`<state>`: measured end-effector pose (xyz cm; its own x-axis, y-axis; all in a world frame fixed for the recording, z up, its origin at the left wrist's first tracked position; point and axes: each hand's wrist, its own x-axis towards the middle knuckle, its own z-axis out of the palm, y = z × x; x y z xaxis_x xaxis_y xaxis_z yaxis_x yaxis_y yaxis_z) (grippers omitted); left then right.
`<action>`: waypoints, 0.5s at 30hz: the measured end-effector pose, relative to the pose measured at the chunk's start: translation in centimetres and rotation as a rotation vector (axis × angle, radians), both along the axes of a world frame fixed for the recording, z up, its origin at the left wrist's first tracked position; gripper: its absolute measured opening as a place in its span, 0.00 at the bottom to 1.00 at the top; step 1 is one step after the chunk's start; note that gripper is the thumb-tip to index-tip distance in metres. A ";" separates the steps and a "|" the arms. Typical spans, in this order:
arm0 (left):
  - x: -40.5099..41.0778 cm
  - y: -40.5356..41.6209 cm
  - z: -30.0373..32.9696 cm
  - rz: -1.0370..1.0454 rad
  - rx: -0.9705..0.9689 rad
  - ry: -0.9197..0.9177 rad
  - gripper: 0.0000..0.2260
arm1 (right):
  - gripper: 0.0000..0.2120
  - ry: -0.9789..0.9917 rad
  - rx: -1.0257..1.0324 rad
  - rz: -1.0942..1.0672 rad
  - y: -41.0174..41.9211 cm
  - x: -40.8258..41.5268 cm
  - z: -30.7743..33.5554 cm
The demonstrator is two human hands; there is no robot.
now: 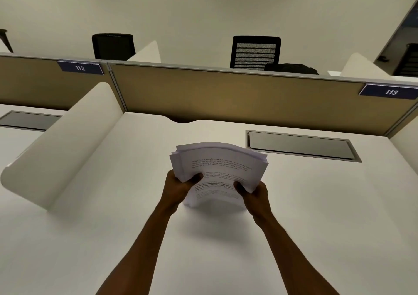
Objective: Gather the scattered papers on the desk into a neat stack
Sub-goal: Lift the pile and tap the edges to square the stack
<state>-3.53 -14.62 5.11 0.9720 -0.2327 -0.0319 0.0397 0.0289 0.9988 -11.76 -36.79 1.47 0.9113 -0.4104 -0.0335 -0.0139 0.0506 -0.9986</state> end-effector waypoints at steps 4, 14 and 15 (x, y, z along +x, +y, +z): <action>0.1 -0.2 0.7 0.004 0.012 -0.010 0.17 | 0.13 -0.015 0.013 0.002 -0.3 0.3 1.1; -2.3 0.0 -1.3 0.055 -0.028 -0.011 0.23 | 0.17 0.015 0.051 -0.013 0.1 -0.9 -0.3; -2.7 -0.5 -1.5 0.067 -0.016 -0.009 0.22 | 0.17 0.023 0.067 -0.020 0.5 -0.9 -0.4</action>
